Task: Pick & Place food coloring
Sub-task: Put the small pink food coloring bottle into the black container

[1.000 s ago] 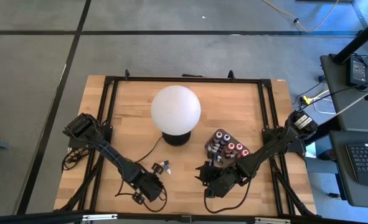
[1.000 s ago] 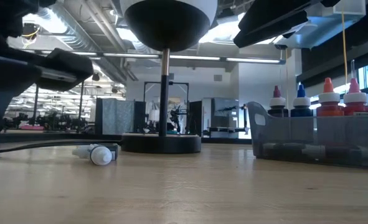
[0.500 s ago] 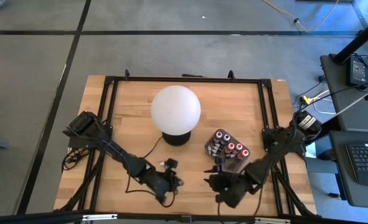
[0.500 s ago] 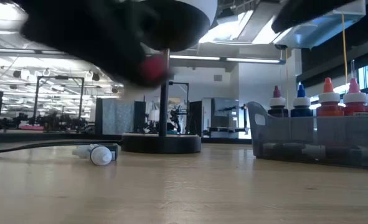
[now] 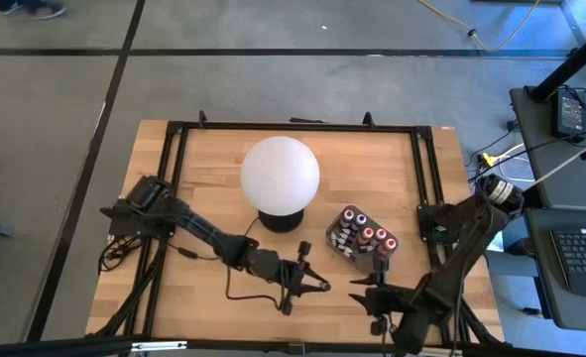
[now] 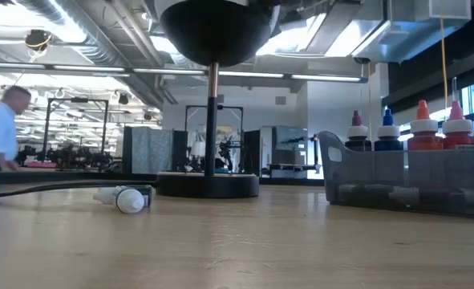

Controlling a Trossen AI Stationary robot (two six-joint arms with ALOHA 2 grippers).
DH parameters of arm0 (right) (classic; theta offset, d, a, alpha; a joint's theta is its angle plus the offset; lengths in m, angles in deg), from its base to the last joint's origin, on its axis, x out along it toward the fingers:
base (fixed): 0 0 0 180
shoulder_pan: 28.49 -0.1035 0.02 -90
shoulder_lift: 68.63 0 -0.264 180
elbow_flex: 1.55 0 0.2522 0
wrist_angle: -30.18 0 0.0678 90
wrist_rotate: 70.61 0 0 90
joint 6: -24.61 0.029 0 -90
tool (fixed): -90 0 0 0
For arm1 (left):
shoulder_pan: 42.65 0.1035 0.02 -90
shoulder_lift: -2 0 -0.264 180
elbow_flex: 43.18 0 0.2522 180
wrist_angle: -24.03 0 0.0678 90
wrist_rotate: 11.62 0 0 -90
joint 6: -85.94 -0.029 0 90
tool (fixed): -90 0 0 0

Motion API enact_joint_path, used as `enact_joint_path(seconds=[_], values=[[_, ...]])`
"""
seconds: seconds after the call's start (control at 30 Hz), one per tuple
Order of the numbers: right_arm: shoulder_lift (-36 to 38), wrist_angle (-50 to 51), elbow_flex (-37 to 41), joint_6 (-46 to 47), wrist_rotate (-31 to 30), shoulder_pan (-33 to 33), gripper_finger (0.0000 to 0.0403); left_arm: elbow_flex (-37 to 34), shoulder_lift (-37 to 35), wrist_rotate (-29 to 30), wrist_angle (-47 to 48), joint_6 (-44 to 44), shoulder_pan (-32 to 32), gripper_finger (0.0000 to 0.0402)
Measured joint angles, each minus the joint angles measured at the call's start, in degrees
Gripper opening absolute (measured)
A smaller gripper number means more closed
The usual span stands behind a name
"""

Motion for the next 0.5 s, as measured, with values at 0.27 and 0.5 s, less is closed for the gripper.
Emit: enact_joint_path(seconds=[0.27, 0.5], values=[[-0.2, -3.6, 3.0, 3.9, -7.6, -2.3, 0.0152, 0.0, 9.5, -4.2, -25.4, -7.4, 1.6, 0.0081], [-0.2, -17.2, 10.3, 0.5, -11.3, -1.7, 0.0152, 0.0, 10.8, -6.9, -31.8, -7.1, 2.3, 0.0077]])
